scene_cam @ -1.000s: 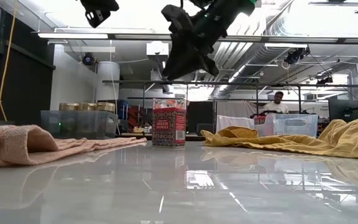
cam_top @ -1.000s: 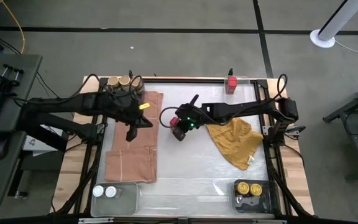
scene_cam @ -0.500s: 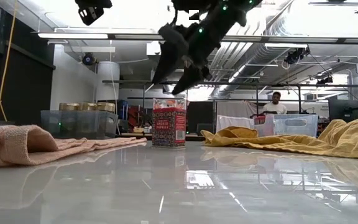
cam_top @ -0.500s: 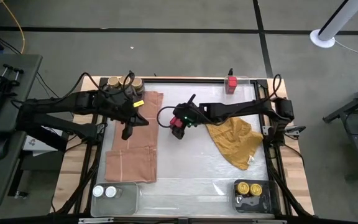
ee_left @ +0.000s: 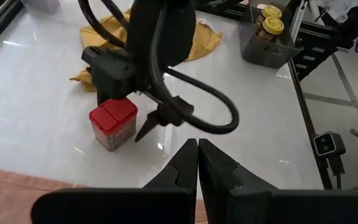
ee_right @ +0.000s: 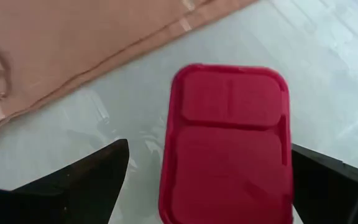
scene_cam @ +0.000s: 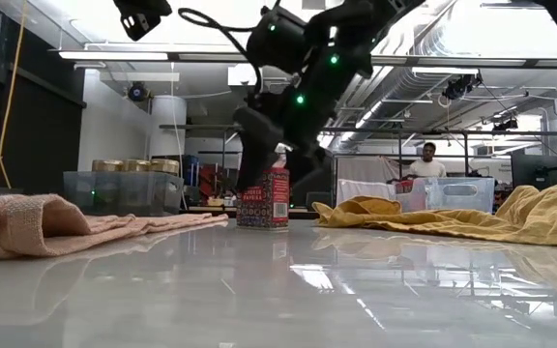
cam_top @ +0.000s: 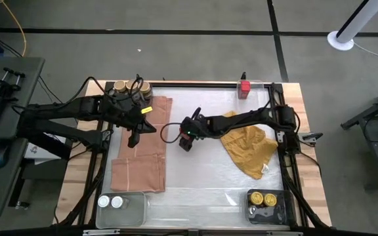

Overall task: Sort spices by type
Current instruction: Put the red seasoning can into the transparent bin

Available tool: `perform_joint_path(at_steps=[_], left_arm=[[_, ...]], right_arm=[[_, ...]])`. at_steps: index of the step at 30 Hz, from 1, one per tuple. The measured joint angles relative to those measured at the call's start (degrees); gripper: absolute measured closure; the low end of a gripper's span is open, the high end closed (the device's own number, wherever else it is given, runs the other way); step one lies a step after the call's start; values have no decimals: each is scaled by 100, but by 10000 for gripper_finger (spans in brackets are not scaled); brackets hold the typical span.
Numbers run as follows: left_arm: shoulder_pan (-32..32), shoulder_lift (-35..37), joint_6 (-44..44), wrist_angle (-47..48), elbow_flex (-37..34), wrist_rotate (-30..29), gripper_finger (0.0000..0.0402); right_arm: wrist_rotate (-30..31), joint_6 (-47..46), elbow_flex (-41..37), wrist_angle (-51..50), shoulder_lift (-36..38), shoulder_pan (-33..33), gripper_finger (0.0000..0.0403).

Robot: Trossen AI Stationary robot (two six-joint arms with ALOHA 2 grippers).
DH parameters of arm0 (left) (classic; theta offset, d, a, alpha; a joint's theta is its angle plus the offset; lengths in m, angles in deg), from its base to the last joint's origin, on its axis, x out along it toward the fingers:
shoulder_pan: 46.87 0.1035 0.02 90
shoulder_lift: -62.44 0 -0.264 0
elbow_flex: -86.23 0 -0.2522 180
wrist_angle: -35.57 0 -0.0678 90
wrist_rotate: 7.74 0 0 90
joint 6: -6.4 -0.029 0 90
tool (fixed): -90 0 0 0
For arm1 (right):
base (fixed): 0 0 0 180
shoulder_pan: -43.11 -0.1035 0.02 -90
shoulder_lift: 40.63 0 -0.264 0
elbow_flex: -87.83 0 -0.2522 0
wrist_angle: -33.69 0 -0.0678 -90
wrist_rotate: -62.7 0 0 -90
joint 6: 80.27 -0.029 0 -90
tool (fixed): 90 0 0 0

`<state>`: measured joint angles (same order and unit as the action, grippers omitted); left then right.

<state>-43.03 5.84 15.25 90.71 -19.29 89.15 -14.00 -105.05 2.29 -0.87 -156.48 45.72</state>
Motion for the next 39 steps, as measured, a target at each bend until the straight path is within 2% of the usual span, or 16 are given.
perform_joint_path(at_steps=[3, 6, 12, 15, 18, 22, 25, 30, 34, 37, 39], left_arm=[[0, 0, -69, 0, -1, 0, 401], [-4, 0, -211, 2, 1, -2, 401], [-1, 0, -584, 1, 0, 0, 402], [7, 0, -813, -12, -1, -2, 401], [111, 0, -947, -265, -1, -2, 401], [377, -58, -953, -1180, 0, 2, 401], [554, -202, -922, -2117, 4, -15, 401], [763, -685, -741, -3349, 5, -16, 401], [828, -1271, -696, -3832, 5, -9, 402], [857, -1819, -600, -4281, 4, 50, 402], [900, -2192, -391, -4835, 1, 278, 402]], right_arm=[[2, -121, 0, 7, -95, 2, 24], [12, -259, 0, 5, -119, 12, 60], [-51, -483, 147, -148, -92, 123, 205], [-275, -83, 498, -576, -88, 197, 207], [-230, 400, 861, -1458, 56, 267, 207], [153, 762, 944, -2510, 610, 408, 207], [624, 671, 736, -3287, 1242, 531, 207], [1405, -211, -189, -4088, 2724, 643, 207], [1813, -1739, -1218, -4509, 4050, 750, 207], [2061, -2658, -1912, -4535, 4860, 977, 207], [2266, -2927, -2251, -4468, 5207, 1263, 207]])
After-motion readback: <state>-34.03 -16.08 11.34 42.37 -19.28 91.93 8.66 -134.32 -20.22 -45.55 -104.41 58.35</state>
